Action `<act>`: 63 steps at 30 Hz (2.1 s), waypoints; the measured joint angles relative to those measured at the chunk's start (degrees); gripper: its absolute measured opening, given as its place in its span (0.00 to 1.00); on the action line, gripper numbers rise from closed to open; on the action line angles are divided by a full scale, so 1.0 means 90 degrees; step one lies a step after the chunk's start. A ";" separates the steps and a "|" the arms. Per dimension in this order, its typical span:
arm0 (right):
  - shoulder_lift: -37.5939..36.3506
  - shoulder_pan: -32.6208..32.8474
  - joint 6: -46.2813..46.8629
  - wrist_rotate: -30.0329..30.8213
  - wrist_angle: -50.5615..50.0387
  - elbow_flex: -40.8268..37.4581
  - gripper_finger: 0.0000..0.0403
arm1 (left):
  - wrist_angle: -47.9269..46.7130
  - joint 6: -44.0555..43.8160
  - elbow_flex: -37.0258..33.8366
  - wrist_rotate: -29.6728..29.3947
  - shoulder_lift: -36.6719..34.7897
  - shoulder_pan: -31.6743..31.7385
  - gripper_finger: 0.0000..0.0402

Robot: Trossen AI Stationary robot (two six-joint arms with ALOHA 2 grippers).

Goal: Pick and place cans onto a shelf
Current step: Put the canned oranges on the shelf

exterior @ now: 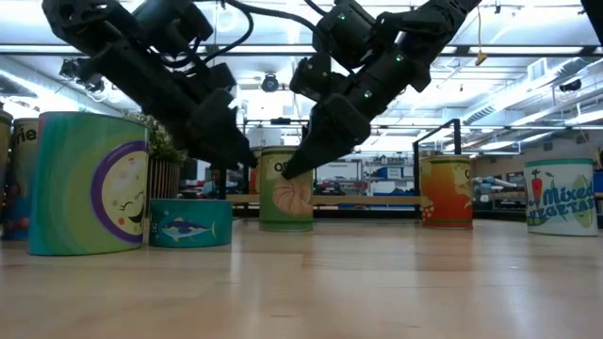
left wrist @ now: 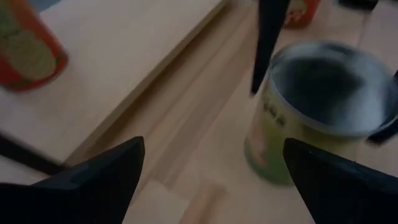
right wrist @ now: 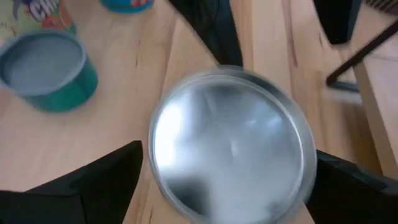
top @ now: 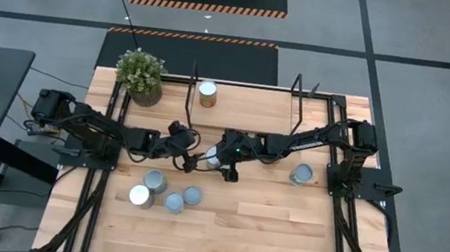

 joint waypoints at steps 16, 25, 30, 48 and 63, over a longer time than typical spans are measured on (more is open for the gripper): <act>-0.0134 -0.0060 -0.0254 0.0463 -0.0246 0.0108 0.81 | -0.0296 0.0598 0.0003 0.0238 -0.0689 0.0005 0.97; -0.0247 -0.0576 -0.0503 0.0976 -0.1248 0.1019 0.83 | -0.1885 0.0276 0.0013 0.0865 -0.1499 -0.0081 0.97; -0.0242 -0.0892 -0.0600 0.0512 -0.0682 0.1279 0.83 | -0.2268 -0.0076 0.0001 0.1098 -0.1511 -0.0282 0.97; 0.0627 -0.1524 -0.0800 0.0440 0.0532 0.1705 0.83 | -0.2297 -0.0329 0.0009 0.1070 -0.1506 -0.0311 0.97; 0.0833 -0.1636 0.0000 0.0746 0.0571 0.1719 0.84 | -0.2334 -0.0475 0.0009 0.0995 -0.1506 -0.0311 0.97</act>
